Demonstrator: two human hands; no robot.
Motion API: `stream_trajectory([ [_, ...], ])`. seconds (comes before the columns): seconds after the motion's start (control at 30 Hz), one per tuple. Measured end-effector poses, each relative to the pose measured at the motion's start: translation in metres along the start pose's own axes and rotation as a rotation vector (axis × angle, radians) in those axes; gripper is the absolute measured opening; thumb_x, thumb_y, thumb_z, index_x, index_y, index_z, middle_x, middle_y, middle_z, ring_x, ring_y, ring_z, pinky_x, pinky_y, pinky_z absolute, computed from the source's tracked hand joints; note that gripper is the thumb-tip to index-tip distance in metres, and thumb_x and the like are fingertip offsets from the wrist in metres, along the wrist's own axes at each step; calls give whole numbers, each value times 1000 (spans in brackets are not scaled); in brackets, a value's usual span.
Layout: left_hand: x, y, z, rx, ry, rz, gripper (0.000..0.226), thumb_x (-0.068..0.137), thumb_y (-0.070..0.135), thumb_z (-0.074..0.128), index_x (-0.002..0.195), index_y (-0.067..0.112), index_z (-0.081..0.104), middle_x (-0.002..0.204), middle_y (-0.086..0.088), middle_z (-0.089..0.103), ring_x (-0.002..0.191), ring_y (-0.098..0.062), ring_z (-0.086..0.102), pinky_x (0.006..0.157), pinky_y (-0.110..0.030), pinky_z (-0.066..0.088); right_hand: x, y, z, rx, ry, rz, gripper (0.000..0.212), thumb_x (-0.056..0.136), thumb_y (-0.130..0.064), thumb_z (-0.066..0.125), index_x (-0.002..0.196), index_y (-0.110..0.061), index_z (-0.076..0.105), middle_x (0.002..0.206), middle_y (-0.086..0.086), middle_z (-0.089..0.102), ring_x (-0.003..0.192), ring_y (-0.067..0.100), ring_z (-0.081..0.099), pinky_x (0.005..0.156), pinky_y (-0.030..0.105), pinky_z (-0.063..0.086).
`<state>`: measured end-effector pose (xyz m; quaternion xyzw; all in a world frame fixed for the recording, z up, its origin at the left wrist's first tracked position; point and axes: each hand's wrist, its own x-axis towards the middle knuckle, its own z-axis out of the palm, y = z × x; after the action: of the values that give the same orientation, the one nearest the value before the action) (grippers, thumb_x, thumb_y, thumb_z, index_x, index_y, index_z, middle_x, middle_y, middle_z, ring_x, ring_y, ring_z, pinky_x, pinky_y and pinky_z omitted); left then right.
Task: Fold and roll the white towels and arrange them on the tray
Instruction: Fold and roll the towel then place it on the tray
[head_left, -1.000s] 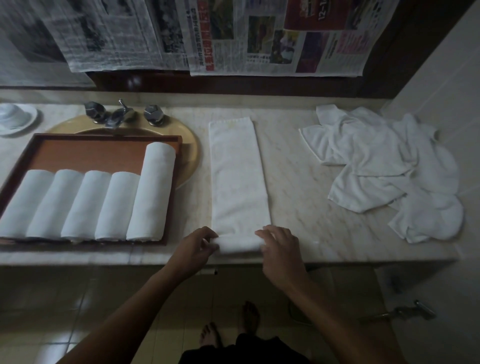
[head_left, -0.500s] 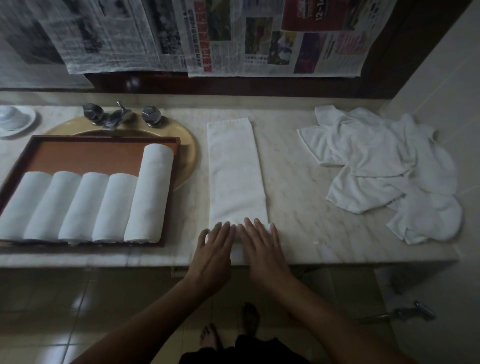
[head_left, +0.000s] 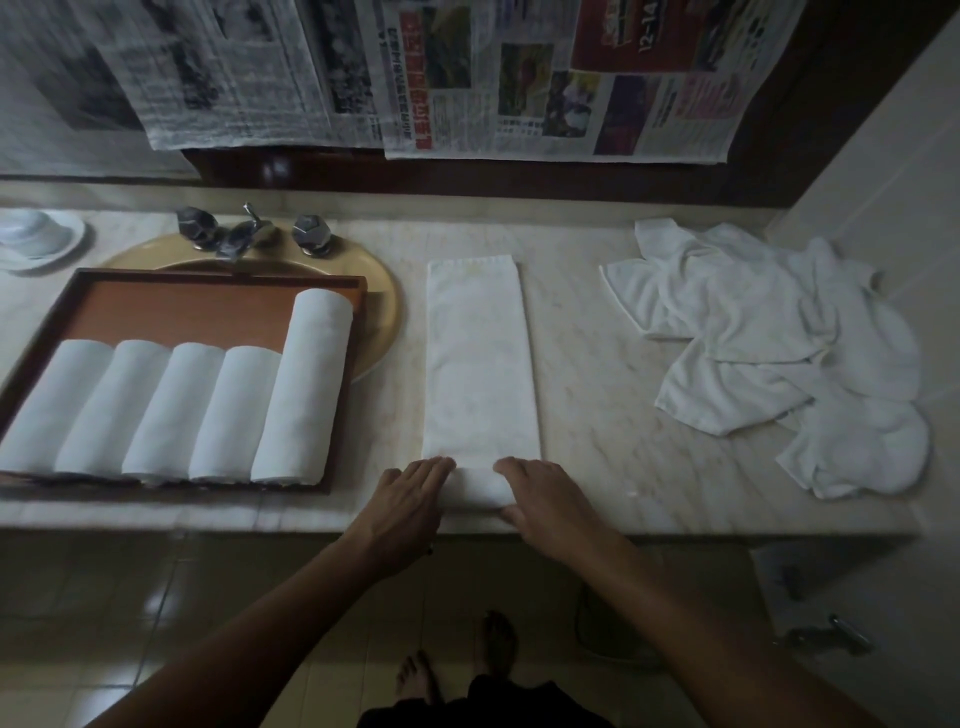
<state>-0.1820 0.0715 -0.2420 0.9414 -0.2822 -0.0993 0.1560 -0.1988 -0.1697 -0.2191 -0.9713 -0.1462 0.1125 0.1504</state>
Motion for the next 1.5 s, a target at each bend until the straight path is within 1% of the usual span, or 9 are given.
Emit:
stream_trajectory([
  [0.1, -17, -1, -1, -123, 7, -18, 45, 103, 39, 50, 143, 22, 39, 148, -1, 51, 130, -17, 52, 104, -38, 40, -19, 5, 10, 157, -13, 38, 55, 94, -39, 71, 142, -23, 49, 141, -1, 55, 125, 20, 52, 104, 33, 44],
  [0.27, -27, 0, -4, -270, 14, -7, 16, 104, 33, 51, 119, 36, 47, 130, 6, 58, 113, -17, 58, 91, -41, 45, -30, 10, 21, 235, 11, 12, 52, 92, -41, 70, 137, -18, 58, 134, -2, 52, 117, 20, 57, 99, 36, 51],
  [0.43, -11, 10, -10, -423, 74, -230, 21, 101, 35, 59, 118, 21, 60, 116, 6, 65, 103, -17, 61, 86, -42, 50, -29, 6, 16, 164, 54, 47, 44, 102, -36, 55, 142, -17, 57, 134, 1, 50, 119, 20, 49, 102, 37, 47],
  [0.57, -1, 8, -15, -490, 82, -287, 15, 97, 34, 67, 107, 24, 66, 104, 7, 65, 93, -11, 60, 76, -29, 44, -31, -12, 21, 11, 192, 47, 46, 94, -26, 63, 139, -16, 58, 133, 2, 56, 122, 25, 49, 106, 42, 45],
  [0.87, 11, 13, -23, -550, 82, -464, 26, 91, 36, 75, 111, 20, 68, 100, 5, 67, 86, -2, 60, 65, -14, 42, -44, -41, 49, -123, 157, 46, 88, 76, -8, 64, 158, -15, 33, 163, 13, 35, 152, 37, 28, 123, 62, 20],
  [0.97, 8, 25, -17, -394, 188, -445, 34, 95, 36, 69, 123, 19, 61, 119, -2, 63, 101, -16, 60, 80, -27, 49, -39, -34, 48, -169, 130, 21, 97, 73, -7, 70, 160, -14, 28, 165, 14, 32, 153, 37, 26, 124, 61, 18],
  [1.07, -3, 36, -1, -60, 262, -196, 44, 96, 31, 64, 136, 16, 55, 140, -7, 56, 128, -26, 54, 105, -48, 45, -31, -28, 46, -182, 107, -3, 99, 76, -5, 71, 162, -12, 22, 168, 15, 25, 156, 36, 19, 125, 60, 14],
  [1.23, -4, 31, 25, 190, 82, -32, 87, 78, 16, 74, 156, 7, 38, 163, -14, 35, 154, -31, 27, 121, -54, 21, -14, -24, 32, -183, 48, -8, 97, 78, -14, 73, 162, -12, 24, 168, 11, 25, 157, 31, 19, 126, 58, 12],
  [1.5, 21, 12, 2, 151, -6, 31, 64, 100, 33, 55, 155, 12, 33, 151, -5, 45, 137, -26, 46, 113, -53, 38, 12, -10, 13, -115, 52, -50, 76, 83, -18, 73, 152, -13, 41, 137, 9, 50, 121, 30, 52, 105, 44, 42],
])
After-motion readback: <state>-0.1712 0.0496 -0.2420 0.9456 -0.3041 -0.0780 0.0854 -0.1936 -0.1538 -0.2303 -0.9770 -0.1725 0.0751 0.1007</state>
